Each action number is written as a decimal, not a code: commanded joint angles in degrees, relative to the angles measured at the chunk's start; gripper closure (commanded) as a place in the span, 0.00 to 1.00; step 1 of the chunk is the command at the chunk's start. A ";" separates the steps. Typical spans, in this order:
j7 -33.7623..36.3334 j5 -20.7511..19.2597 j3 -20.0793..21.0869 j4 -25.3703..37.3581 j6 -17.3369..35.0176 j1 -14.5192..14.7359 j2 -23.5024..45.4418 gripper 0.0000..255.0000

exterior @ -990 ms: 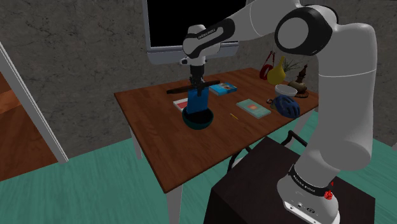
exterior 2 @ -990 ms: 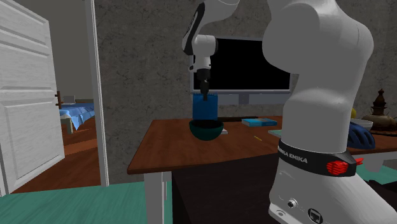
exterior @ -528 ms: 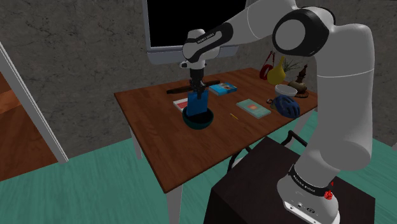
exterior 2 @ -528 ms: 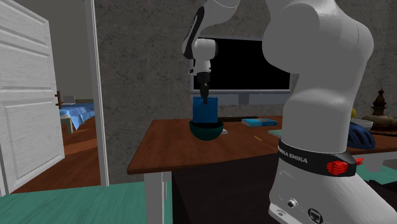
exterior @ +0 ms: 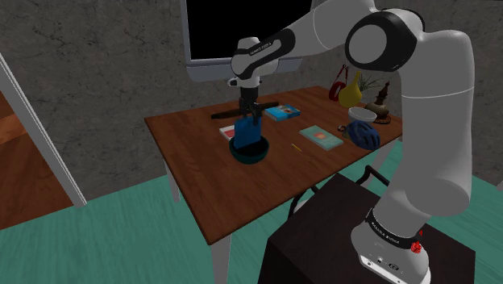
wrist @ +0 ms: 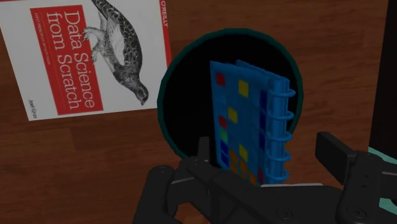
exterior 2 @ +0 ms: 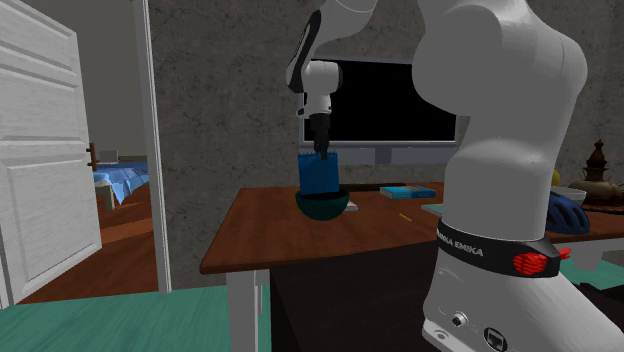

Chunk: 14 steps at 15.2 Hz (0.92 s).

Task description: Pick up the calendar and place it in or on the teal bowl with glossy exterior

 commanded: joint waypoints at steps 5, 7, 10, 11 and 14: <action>0.26 -0.36 -0.18 4.29 -5.36 -0.04 -1.10 0.00; 0.31 -0.43 -0.22 5.57 -6.81 -0.07 -1.27 0.00; 0.31 -0.43 -0.22 5.57 -6.81 -0.07 -1.27 0.00; 0.31 -0.43 -0.22 5.57 -6.81 -0.07 -1.27 0.00; 0.31 -0.43 -0.22 5.56 -6.79 -0.07 -1.27 0.00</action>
